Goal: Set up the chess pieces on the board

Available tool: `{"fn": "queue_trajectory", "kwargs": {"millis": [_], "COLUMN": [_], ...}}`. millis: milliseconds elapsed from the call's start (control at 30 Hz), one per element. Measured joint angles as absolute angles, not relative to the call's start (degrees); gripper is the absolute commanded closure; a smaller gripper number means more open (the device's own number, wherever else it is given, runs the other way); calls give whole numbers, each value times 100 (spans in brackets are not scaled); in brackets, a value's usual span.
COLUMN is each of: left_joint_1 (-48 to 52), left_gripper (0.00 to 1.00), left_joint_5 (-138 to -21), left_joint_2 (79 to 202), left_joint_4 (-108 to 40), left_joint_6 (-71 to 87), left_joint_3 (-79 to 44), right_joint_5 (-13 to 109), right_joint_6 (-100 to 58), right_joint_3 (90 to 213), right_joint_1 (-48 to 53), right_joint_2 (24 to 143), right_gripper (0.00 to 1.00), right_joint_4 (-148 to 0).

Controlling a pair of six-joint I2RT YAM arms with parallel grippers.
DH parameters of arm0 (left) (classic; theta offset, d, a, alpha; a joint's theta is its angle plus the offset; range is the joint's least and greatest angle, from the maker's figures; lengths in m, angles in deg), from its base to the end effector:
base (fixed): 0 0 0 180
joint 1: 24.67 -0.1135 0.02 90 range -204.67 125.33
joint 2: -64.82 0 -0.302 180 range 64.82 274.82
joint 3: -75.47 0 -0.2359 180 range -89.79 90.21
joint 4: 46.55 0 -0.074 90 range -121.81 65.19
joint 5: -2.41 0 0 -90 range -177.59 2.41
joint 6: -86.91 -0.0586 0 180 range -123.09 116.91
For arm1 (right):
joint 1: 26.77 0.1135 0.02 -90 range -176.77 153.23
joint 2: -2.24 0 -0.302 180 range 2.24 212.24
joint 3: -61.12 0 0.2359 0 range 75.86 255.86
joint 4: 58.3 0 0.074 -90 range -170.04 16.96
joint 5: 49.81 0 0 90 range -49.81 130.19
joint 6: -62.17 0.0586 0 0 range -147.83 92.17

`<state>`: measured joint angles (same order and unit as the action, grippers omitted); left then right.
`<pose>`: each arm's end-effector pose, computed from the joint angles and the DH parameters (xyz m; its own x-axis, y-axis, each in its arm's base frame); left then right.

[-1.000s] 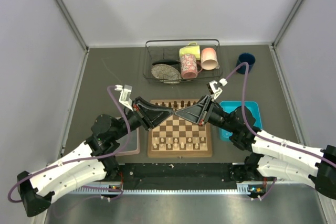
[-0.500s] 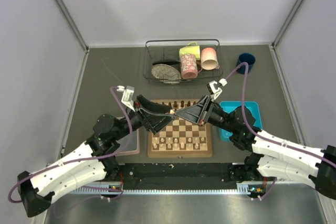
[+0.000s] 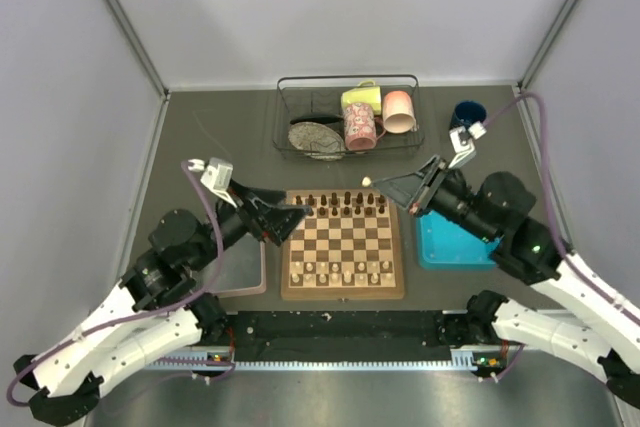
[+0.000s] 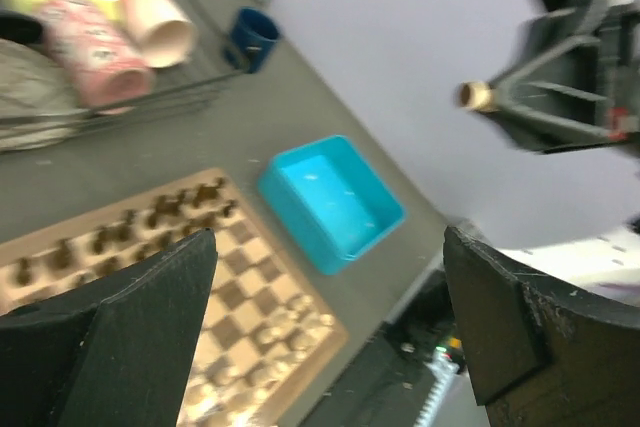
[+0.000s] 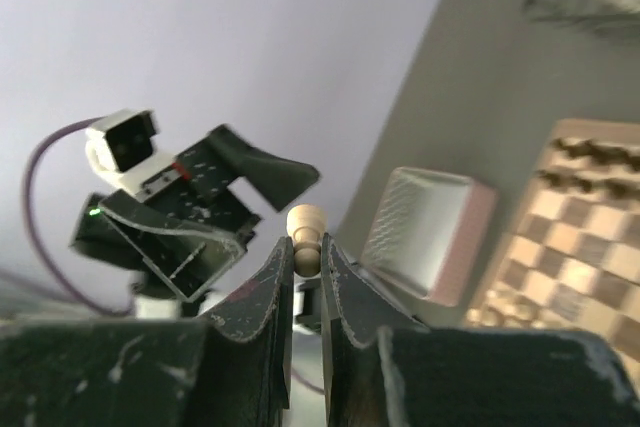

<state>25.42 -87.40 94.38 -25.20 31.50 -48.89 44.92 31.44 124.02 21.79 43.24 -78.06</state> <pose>0.0649 -0.0779 0.3771 -0.3931 -0.4149 -0.8206 0.6632 0.4902 -0.5655 0.0912 0.1106 0.4046 -0.6764 0.5282 -0.5133 -0.4309 0.2814 0.8574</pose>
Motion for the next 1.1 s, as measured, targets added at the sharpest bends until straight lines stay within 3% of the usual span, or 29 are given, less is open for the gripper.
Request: {"fn": "queue_trajectory", "kwargs": {"millis": [100, 233, 333, 500, 733, 1100], "left_joint_1": [2133, 712, -400, -1303, -1602, -1607], "left_gripper": [1, 1, 1, 1, 2, 3], "left_joint_5": [-8963, -8472, -7892, -7293, -6985, -7352], "left_joint_2": [9628, 9951, 10227, 10627, 10944, 11020], "left_joint_4": [-1731, -1010, -726, -575, -905, -1512], "left_joint_6": [2806, 2446, 2260, 1939, 1679, 1523], "left_joint_3": [-4397, -4360, -4526, -4664, -4843, -5027], "right_joint_5": [3869, 3163, 2811, 2658, 2836, 3609], "right_joint_6": [2473, 1660, 1222, 678, 38, -677], "right_joint_3": [13530, 14749, 15191, 15328, 15315, 14459], "right_joint_1": [2168, 2148, 2141, 1984, 1440, 830], "right_joint_2": [4579, 5211, 5790, 6704, 7476, 7517], "right_gripper": [100, 100, 100, 100, 100, 100], "right_joint_4": [-9307, -10962, -11749, -12466, -12544, -11150]}}
